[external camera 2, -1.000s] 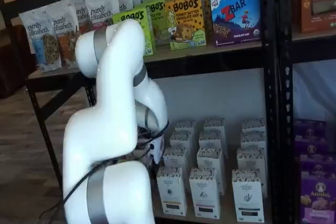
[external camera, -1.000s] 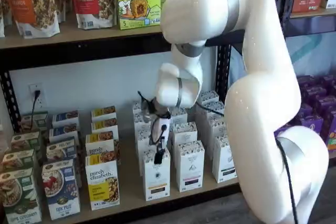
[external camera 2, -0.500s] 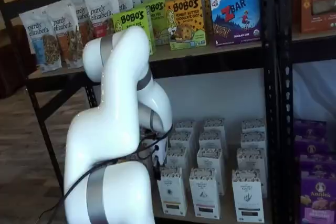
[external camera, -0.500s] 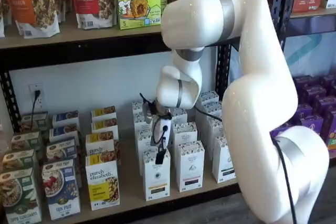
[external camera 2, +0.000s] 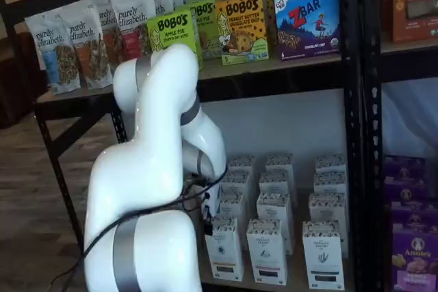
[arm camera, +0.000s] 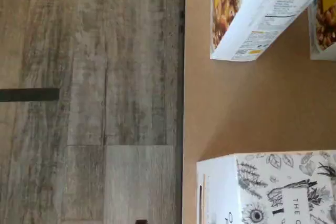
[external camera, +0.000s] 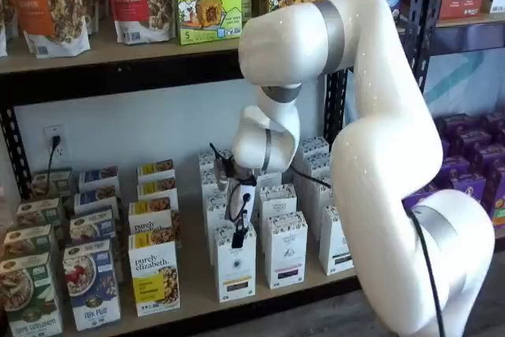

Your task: Pick up the white box with a yellow strip in the middle, on the bottom shelf, the fourth box from the left

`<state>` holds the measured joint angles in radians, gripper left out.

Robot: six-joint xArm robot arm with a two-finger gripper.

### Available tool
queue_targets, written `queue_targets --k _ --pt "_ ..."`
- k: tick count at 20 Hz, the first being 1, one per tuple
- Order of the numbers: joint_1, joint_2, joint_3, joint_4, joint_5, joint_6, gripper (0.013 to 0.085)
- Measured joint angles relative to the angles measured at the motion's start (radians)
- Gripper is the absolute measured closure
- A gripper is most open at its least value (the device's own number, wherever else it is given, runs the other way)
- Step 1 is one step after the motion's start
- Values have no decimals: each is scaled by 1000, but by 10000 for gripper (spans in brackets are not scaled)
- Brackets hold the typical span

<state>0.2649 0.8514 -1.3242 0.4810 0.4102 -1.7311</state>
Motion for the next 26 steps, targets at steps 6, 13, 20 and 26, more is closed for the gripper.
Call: queue_targets --k 6,13,20,26 --pt "-2 57 -58 -7 -22 4 130" --pt "-12 110 -120 -45 -21 31 130" --pt "-18 161 -181 -113 -8 86 130" --pt "-20 205 -229 -160 -8 127 130"
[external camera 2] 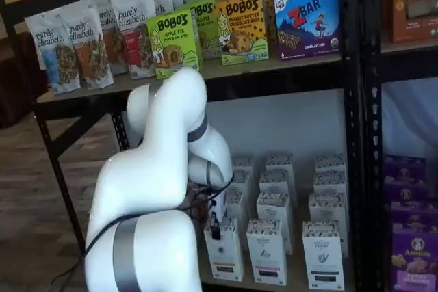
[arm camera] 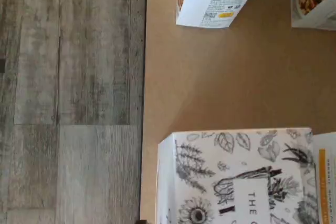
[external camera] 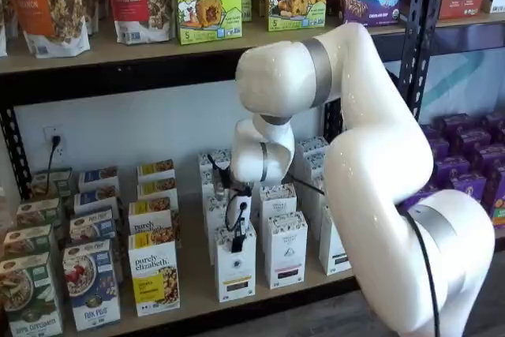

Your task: Pick up the white box with a yellow strip in the middle, on the bottom shelf, the fourth box from the left

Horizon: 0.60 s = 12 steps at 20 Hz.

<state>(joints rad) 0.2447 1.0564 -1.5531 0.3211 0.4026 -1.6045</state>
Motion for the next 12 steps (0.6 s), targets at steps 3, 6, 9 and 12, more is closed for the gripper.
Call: queue_targets --k 3,6,9,12 --pt "-3 17 -23 -27 15 22 130" --pt "-5 29 -39 -58 30 48 130" --pt "-6 44 -54 -80 36 66 130" --pt "-6 53 -60 -88 35 73 130"
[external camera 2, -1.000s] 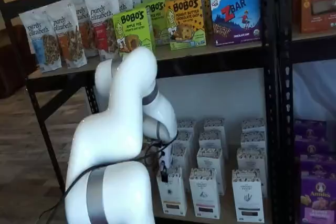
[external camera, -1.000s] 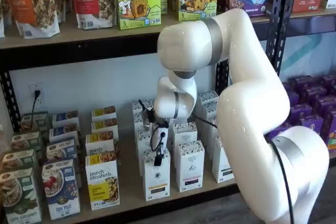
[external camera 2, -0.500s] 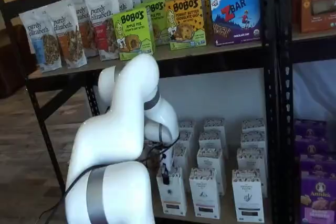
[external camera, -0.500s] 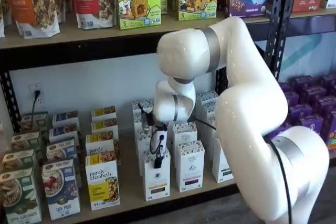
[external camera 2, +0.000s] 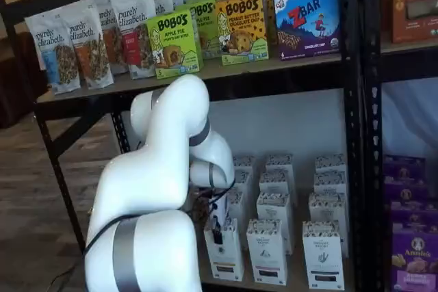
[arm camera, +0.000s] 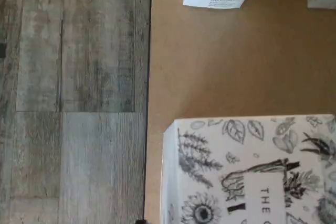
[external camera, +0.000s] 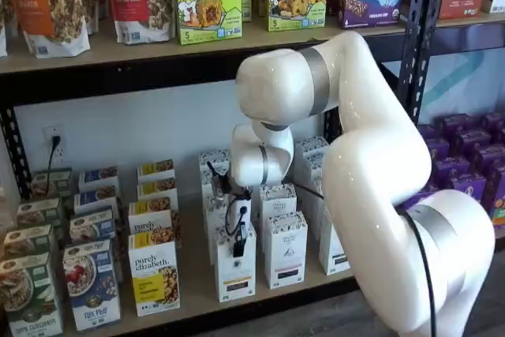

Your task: Pick up the white box with a yellow strip in the middle, on the bottom shelf, the fourth box from the left

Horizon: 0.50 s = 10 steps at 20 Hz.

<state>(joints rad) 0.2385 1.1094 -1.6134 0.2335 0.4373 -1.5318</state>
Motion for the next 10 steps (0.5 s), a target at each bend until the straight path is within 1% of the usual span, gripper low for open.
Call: queue_targets --k 4,10 --pt "-1 9 -5 -9 -7 6 130" --pt "-2 17 -12 2 -2 -5 130"
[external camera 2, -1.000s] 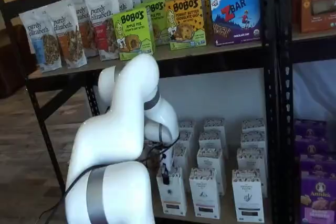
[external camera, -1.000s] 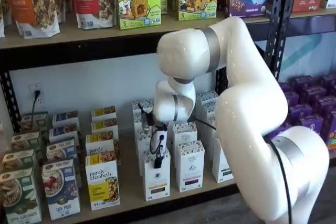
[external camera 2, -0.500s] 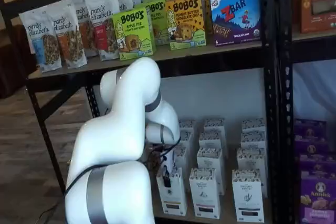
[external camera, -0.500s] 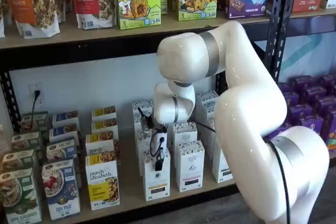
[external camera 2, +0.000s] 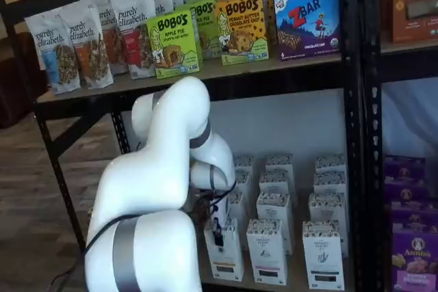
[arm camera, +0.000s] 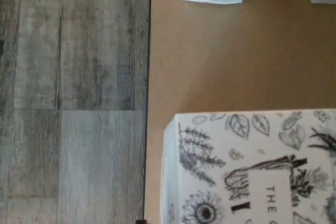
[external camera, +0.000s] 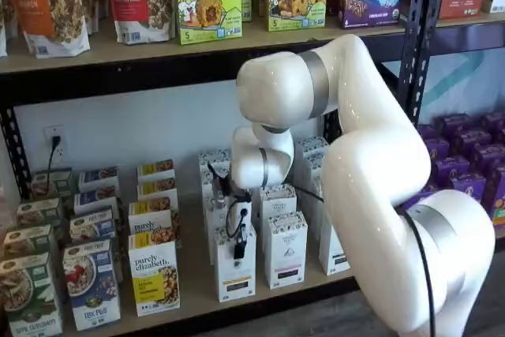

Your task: Pick up the white box with a yellow strip in the middle, on the bottom shelf, the fourth box from the left

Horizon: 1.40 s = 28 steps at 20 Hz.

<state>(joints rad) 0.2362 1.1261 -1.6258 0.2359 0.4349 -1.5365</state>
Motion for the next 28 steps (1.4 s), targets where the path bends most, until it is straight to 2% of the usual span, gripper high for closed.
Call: queue_targets --k 5,7,8,10,16,23,24,25,28 --pt "1 4 -3 12 -1 -10 130" --pt "1 4 -2 28 -1 -24 210" --pt "0 4 -2 31 1 -27 210" --pt "-2 2 -2 31 10 -29 290" --pt "-6 -1 -3 4 29 -9 290" --pt "-4 0 -3 19 25 -21 290" --pt "-4 0 -4 21 26 -22 330" --pt "-3 1 -5 22 27 -22 330" --pt "-2 2 -7 25 27 -23 410"
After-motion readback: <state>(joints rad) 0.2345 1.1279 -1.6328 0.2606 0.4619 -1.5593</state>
